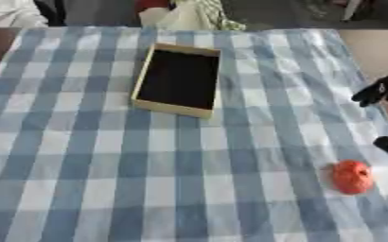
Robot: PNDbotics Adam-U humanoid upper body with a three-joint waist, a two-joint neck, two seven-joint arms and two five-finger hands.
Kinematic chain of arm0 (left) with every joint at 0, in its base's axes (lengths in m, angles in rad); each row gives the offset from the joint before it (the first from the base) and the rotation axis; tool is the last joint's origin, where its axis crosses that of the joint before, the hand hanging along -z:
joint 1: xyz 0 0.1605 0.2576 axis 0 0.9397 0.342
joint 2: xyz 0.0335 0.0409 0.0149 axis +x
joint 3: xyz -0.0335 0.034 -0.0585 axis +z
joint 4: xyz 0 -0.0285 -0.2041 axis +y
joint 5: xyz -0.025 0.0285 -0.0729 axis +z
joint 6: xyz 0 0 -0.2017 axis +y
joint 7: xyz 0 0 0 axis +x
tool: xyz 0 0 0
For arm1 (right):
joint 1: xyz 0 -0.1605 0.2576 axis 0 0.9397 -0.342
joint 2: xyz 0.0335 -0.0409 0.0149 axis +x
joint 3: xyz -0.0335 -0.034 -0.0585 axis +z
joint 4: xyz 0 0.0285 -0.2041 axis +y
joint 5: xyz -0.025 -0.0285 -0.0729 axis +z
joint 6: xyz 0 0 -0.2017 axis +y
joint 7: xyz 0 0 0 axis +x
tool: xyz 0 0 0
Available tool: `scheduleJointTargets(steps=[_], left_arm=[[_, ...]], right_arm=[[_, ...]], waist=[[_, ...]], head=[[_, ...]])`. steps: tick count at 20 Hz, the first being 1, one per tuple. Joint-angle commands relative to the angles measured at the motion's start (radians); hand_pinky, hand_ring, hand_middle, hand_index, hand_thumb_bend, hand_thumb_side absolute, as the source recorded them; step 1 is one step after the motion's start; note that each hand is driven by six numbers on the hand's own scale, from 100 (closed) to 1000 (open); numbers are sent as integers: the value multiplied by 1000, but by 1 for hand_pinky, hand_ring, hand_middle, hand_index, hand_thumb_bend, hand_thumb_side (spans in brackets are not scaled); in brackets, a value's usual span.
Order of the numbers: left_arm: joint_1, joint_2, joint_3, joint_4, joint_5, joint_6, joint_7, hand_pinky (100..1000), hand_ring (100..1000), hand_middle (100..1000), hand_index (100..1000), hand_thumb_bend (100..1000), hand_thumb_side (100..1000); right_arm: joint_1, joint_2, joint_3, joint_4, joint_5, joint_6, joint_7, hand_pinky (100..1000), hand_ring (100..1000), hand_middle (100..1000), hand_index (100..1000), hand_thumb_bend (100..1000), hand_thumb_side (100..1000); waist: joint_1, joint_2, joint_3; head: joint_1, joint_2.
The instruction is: Pick up objects on the table and place them in the box.
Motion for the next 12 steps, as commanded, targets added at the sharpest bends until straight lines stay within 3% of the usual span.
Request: scheduleJointTargets(steps=[1, 12], left_arm=[[-4, 30, 6, -14, -1, 0, -1, 740, 762, 706, 819, 559, 664], [-3, 31, 6, -14, -1, 0, -2, 739, 760, 703, 819, 557, 662]], right_arm=[[2, -19, -17, 6, 8, 0, 11, 820, 824, 764, 908, 275, 100], [40, -5, 9, 39, 54, -14, 33, 827, 826, 777, 910, 314, 168]], waist=[[0, -19, -1], [-1, -17, -5]], head=[[3, 2], [1, 1]])
